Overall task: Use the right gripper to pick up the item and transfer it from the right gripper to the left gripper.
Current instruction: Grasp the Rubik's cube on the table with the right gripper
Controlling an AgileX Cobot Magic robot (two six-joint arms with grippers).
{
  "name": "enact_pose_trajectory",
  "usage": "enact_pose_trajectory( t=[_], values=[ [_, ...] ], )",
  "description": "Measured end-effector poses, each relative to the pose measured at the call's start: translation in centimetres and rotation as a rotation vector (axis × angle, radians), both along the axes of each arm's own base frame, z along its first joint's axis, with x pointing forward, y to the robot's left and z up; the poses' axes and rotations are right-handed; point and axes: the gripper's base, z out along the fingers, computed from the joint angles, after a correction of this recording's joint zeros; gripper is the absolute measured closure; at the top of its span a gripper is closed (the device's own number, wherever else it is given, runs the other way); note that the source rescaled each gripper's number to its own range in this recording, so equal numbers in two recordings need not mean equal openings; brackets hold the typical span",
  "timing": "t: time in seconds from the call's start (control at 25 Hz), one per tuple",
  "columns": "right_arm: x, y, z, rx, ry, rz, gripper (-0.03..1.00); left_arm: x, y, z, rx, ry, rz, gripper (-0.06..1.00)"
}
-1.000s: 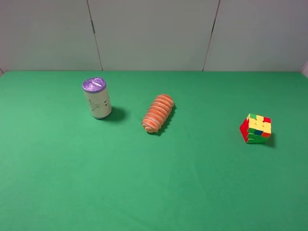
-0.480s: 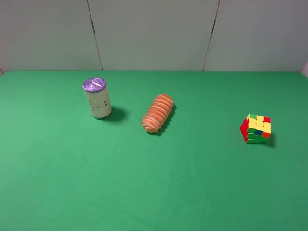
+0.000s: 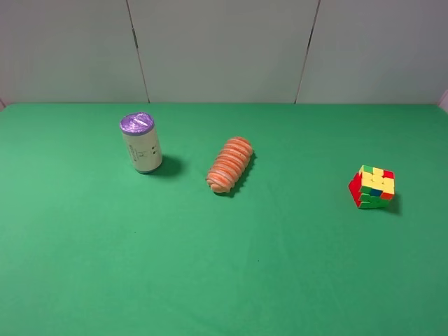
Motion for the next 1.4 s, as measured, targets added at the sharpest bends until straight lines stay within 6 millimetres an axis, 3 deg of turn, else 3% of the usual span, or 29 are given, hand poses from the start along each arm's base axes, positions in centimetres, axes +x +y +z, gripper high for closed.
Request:
enact_pose_trajectory(
  t=[0.28, 0.68, 0.96, 1.4],
  values=[
    [8.1, 1.4, 0.5, -0.012, 0.244, 0.117, -0.02, 0.0, 0.0, 0.0, 0.000, 0.000, 0.000, -0.03],
    [19.4, 3.2, -3.0, -0.031, 0.513, 0.134, -0.02, 0.0, 0.0, 0.0, 0.000, 0.000, 0.000, -0.03],
    [23.9, 3.7, -7.0, -0.055, 0.591, 0.139, -0.02, 0.0, 0.0, 0.0, 0.000, 0.000, 0.000, -0.03],
    [27.0, 3.3, -12.8, -0.051, 0.672, 0.126, -0.02, 0.0, 0.0, 0.0, 0.000, 0.000, 0.000, -0.03]
  ],
)
